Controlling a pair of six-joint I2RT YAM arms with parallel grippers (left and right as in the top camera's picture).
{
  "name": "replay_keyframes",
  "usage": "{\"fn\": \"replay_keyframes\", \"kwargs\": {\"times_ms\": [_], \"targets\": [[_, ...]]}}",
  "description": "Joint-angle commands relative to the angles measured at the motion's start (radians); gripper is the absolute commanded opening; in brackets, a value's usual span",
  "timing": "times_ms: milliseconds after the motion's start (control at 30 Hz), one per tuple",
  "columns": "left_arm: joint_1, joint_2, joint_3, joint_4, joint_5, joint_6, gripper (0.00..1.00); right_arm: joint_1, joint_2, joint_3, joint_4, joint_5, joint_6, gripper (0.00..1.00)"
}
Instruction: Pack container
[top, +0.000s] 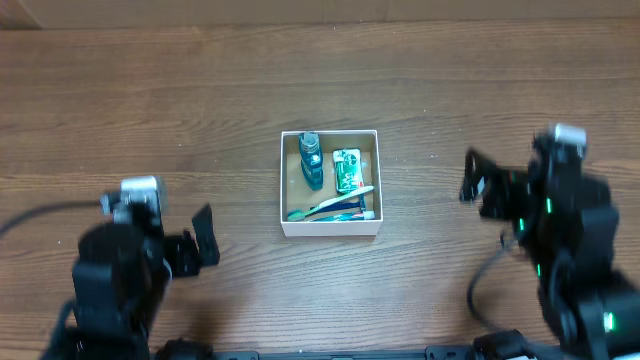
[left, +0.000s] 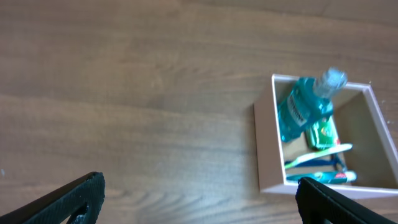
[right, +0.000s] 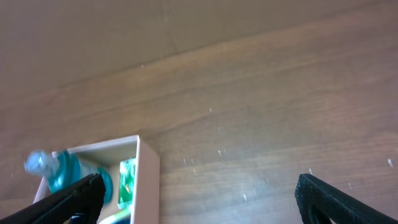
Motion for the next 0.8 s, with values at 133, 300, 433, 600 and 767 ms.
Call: {"fn": "replay_keyframes", "kwargs": {"times_ms": [133, 300, 433, 600, 767], "targets": [[-0.007, -0.108, -0.171, 0.007, 0.009, -0.103, 1.0, 0.001, -0.229, -0.137, -0.126, 0.014, 0.011, 1.0], [-0.007, -0.095, -0.198, -0.006, 0.009, -0.103, 1.0, 0.001, -0.227, -0.137, -0.207, 0.014, 0.011, 1.0], [-0.007, -0.091, -0.199, -0.006, 0.009, -0.103, 1.0, 0.001, -0.227, -0.137, -0.24, 0.014, 0.011, 1.0], [-0.007, -0.092, -0.199, -0.006, 0.009, -0.103, 1.0, 0.001, -0.227, -0.137, -0.24, 0.014, 0.011, 1.0], [-0.007, -0.091, -0.199, -0.005, 0.009, -0.103, 1.0, 0.001, -0.23, -0.14, -0.28, 0.013, 0.011, 1.0]]}}
